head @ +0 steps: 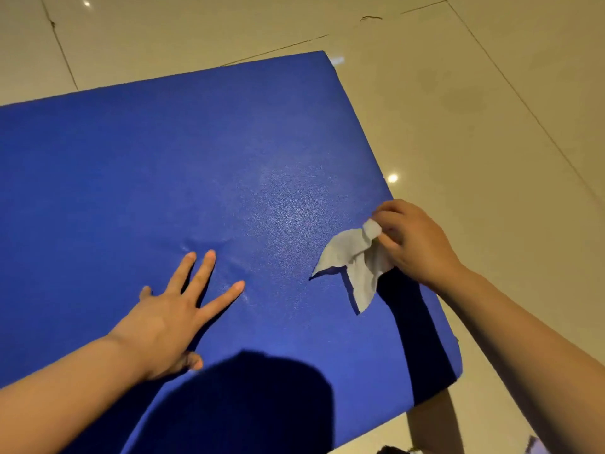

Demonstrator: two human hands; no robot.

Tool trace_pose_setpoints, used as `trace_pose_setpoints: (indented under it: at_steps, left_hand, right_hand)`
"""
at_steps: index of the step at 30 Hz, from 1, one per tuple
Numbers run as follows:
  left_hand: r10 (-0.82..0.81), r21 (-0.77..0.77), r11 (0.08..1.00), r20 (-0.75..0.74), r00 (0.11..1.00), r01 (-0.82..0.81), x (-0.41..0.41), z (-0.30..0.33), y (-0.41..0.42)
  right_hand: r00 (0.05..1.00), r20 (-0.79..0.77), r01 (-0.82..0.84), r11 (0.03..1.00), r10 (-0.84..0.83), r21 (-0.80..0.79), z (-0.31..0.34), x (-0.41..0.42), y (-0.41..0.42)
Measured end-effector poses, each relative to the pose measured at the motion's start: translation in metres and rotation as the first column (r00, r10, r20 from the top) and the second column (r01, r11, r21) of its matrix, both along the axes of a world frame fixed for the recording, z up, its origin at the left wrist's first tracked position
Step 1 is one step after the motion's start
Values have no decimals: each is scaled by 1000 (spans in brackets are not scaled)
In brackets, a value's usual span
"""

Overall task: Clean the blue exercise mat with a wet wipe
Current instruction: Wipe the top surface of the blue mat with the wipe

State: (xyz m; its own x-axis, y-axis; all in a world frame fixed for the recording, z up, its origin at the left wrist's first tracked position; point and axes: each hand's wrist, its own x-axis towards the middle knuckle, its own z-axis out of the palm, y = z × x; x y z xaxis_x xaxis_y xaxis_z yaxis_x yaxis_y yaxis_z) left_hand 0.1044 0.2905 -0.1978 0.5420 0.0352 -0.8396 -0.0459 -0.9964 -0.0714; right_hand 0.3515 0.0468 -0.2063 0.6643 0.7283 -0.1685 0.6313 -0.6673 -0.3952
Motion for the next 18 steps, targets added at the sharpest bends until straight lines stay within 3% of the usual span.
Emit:
trace_pose_setpoints:
  at_steps: [3,6,9,12,15,18]
  left_hand:
    - [27,-10,1000,47,999,-26,-3,-6,2]
    - [73,-11,997,114,991,-73,-6,-1,-2]
    - [267,-16,964,151,952,-267,-17,4,-26]
    - [407,-78,914,150,901,-399,-21,0,-41]
    - [504,-149,862,154,850,-484,-17,-3,-40]
    - [551,-158,833,149,821,-530,-17,-5,-40]
  right_hand:
    - [971,-87,232,961,-221,150,2,-3,11]
    - [943,-206,299,939,-262,172,4,-5,17]
    - [920,-214,353,932,-329,81,11,-4,13]
    - [871,-134,490,843,-472,220,10,-2,15]
    - [948,26,296,908,-317,296,-12,-30,7]
    - [985,163,-57,998,50,38,-58,-56,-12]
